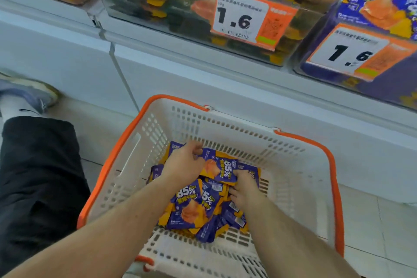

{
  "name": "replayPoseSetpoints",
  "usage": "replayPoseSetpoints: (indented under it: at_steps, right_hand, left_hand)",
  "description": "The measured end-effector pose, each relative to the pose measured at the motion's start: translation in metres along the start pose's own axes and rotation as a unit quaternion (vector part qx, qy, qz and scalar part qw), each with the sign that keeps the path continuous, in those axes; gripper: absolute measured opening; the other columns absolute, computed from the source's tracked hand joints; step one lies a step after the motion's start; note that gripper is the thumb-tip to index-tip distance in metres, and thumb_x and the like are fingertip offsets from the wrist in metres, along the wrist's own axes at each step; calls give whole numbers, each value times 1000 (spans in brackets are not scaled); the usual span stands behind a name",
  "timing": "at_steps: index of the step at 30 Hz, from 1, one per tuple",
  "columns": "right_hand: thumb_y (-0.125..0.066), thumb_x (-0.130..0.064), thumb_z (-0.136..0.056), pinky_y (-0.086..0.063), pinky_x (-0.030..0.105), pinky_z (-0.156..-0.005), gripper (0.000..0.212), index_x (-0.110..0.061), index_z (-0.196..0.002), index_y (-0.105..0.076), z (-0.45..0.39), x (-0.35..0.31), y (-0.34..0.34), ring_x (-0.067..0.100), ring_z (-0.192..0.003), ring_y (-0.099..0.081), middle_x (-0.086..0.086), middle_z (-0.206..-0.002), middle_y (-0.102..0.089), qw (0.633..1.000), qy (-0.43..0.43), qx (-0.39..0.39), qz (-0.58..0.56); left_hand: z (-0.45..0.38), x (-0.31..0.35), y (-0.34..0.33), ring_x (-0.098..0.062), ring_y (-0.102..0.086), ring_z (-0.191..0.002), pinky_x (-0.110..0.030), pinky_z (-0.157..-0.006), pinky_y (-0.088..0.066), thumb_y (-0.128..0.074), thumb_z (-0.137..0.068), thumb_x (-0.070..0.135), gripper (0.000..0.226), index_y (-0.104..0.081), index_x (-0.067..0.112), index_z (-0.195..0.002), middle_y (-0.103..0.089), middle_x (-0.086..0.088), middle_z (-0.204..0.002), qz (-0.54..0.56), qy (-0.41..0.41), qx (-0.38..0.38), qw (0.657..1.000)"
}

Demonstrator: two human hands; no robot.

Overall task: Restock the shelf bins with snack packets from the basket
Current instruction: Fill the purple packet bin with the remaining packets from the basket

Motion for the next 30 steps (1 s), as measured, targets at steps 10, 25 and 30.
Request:
replayPoseSetpoints:
  at_steps: [10,25,30]
  right_hand:
    - [-65,-2,-89,-56,44,-86,36,2,-124,-53,58,-36,-15,32,-103,-66,19,-110,-64,995,38,77,-41]
    - [-48,-13,-102,-40,27,-52,11,-18,-97,-57,210,-143,-14,16,-69,-57,6,-92,-68,937,251,-7,244]
    - [-55,-14,-99,-50,23,-53,18,-18,-115,-62,260,-176,-8,13,-73,-67,9,-108,-71,902,324,-23,283]
  left_hand:
    - [5,-15,-5,-8,-54,-108,-27,-85,-48,-52,-98,22,40,-48,23,-138,-59,8,-128,-8,25,-8,1000]
    - [35,18,30,-14,-54,-111,-26,-86,-41,-59,-97,26,47,-44,16,-140,-55,0,-131,200,20,35,979]
    - [47,60,31,-16,-65,-83,-31,-70,-50,-63,-94,24,19,-69,22,-112,-71,-1,-102,300,-34,-24,953]
Point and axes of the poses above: each hand's wrist, its own z-axis away from the middle knuckle, its own y-axis out of the back of the hand, x = y × z, the point moved 9 cm from there along -z, towards the middle knuckle
